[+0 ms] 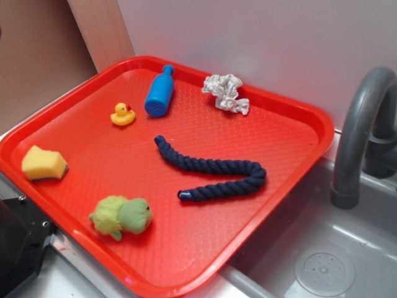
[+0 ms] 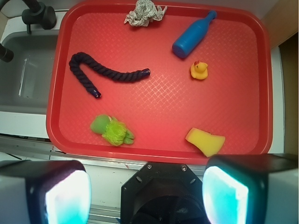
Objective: Grab the green animal.
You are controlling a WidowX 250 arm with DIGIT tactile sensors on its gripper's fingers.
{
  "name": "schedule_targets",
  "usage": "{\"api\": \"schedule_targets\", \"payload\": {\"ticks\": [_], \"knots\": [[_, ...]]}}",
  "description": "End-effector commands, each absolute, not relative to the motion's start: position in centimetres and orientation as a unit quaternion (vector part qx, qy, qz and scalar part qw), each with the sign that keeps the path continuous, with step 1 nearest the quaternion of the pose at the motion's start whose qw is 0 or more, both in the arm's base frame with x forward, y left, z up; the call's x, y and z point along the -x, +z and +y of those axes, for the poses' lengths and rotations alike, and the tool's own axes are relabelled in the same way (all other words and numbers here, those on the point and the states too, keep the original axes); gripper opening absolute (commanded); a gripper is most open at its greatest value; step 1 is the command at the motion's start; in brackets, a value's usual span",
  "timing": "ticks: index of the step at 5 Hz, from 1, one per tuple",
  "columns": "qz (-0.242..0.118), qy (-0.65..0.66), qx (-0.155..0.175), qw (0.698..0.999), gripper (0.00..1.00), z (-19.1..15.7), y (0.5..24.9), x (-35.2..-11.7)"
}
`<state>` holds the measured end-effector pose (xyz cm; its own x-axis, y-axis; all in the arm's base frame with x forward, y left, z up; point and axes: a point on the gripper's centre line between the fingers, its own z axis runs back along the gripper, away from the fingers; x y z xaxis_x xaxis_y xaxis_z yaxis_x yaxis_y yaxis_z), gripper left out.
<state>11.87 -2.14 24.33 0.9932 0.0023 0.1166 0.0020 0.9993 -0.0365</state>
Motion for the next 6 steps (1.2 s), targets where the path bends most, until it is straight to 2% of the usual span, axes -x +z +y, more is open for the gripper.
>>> {"api": "schedule_targets", "payload": {"ticks": [1, 2, 3, 4, 5, 6], "knots": [[-0.058, 0.0, 0.018, 0.998, 1.0, -2.1, 24.3, -11.9], [-0.071, -0.121, -0.018, 0.99, 1.0, -3.1, 23.3, -12.7], [-0.077, -0.219, -0.029, 0.972, 1.0, -4.6, 21.6, -13.1], [-0.094, -0.254, -0.029, 0.962, 1.0, -5.9, 18.7, -14.0], [-0.076, -0.268, -0.025, 0.96, 1.0, -6.7, 14.6, -15.0], [-0.057, -0.275, -0.044, 0.959, 1.0, -7.7, 10.3, -15.8]]}}
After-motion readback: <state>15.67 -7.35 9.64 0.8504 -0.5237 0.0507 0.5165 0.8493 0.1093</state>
